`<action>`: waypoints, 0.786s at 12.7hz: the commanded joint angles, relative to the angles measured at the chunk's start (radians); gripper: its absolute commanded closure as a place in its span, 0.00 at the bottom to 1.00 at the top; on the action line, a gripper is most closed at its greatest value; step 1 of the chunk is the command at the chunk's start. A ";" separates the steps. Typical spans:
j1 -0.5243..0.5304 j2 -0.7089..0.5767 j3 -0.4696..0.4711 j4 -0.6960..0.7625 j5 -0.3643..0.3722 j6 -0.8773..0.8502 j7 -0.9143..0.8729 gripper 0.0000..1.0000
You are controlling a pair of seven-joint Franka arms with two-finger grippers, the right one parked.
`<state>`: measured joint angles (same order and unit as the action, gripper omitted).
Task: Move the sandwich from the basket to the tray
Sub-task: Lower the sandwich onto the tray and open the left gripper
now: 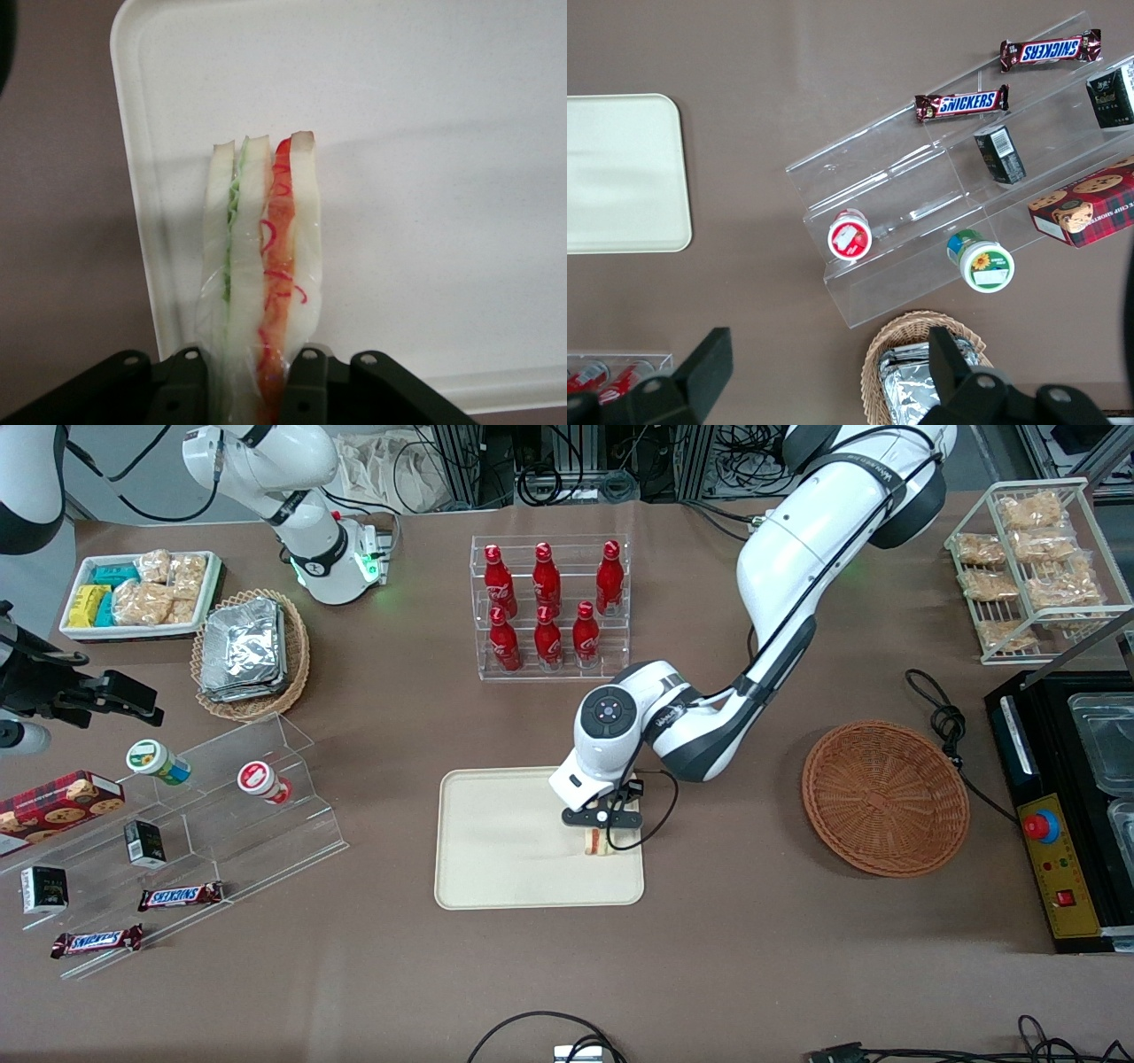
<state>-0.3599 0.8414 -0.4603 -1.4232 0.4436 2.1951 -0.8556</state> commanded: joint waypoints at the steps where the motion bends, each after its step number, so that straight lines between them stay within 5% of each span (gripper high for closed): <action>1: -0.019 0.024 0.006 0.040 0.026 -0.009 -0.028 0.79; 8: -0.031 0.044 0.006 0.036 0.027 -0.009 -0.037 0.40; 10: -0.031 0.041 0.006 0.043 0.027 -0.009 -0.060 0.14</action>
<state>-0.3732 0.8631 -0.4605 -1.4229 0.4495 2.1951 -0.8802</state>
